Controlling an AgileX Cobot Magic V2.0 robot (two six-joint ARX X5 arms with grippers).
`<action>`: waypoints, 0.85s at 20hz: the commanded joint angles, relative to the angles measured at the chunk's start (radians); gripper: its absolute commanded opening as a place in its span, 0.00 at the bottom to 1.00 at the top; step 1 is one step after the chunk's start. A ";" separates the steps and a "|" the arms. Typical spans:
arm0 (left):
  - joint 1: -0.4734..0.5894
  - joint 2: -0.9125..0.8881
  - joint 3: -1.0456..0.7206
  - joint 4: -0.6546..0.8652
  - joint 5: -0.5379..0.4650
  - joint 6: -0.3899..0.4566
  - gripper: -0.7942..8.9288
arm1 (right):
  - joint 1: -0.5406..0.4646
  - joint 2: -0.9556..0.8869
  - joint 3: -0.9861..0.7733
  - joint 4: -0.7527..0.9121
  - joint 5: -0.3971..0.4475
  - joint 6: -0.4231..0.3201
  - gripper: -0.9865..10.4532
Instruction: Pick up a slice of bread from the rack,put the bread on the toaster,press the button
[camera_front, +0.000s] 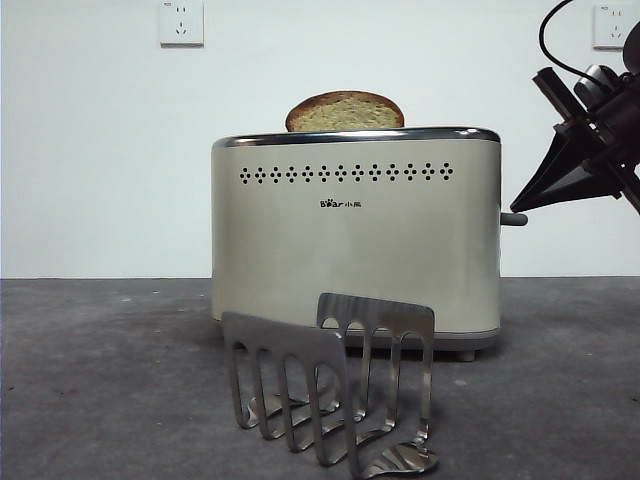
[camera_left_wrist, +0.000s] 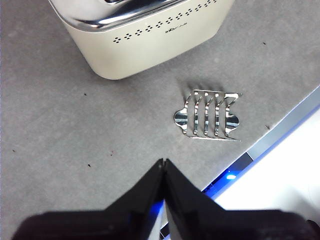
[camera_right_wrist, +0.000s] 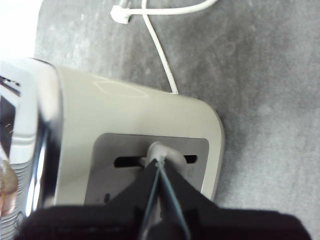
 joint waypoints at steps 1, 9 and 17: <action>0.000 -0.008 -0.008 0.003 -0.003 -0.010 0.07 | 0.002 0.026 -0.005 -0.005 0.016 -0.013 0.08; 0.000 -0.008 -0.008 0.003 -0.074 -0.005 0.07 | 0.002 0.102 -0.005 -0.034 0.019 -0.016 0.08; 0.003 -0.008 -0.008 0.003 -0.078 -0.001 0.07 | 0.002 0.175 -0.006 -0.093 0.034 -0.066 0.08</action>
